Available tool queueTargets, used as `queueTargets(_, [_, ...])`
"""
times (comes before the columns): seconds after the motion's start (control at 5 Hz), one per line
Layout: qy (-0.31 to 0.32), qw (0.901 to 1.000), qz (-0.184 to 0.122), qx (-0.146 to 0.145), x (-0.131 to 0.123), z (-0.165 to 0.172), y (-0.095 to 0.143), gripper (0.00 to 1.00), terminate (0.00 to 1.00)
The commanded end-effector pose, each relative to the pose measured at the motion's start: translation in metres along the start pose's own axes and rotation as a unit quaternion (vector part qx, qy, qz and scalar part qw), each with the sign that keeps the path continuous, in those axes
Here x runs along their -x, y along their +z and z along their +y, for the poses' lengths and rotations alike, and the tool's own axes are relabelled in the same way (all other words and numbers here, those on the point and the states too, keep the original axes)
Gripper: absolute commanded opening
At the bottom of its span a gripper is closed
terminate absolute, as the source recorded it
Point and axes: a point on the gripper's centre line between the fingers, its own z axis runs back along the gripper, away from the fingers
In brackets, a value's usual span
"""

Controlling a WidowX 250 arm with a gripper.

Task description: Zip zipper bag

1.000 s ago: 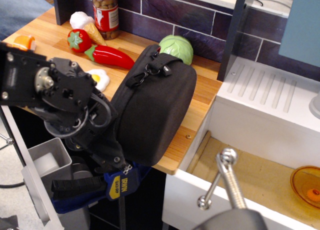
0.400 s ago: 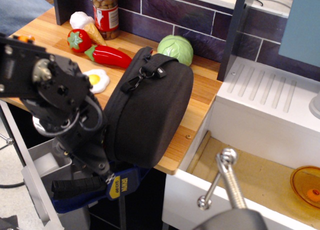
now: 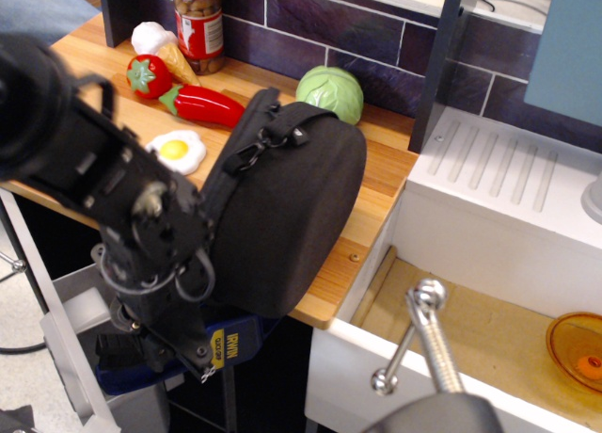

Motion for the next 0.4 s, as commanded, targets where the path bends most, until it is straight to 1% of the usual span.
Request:
queueTargets(0.0, [-0.003, 0.9995, -0.028, 0.016, 0.0232, 0.0063, -0.0151, 0.0, 0.0])
queueTargets(0.2, [-0.002, 0.9989, -0.034, 0.03, 0.0194, 0.0085, -0.0125, 0.0, 0.0])
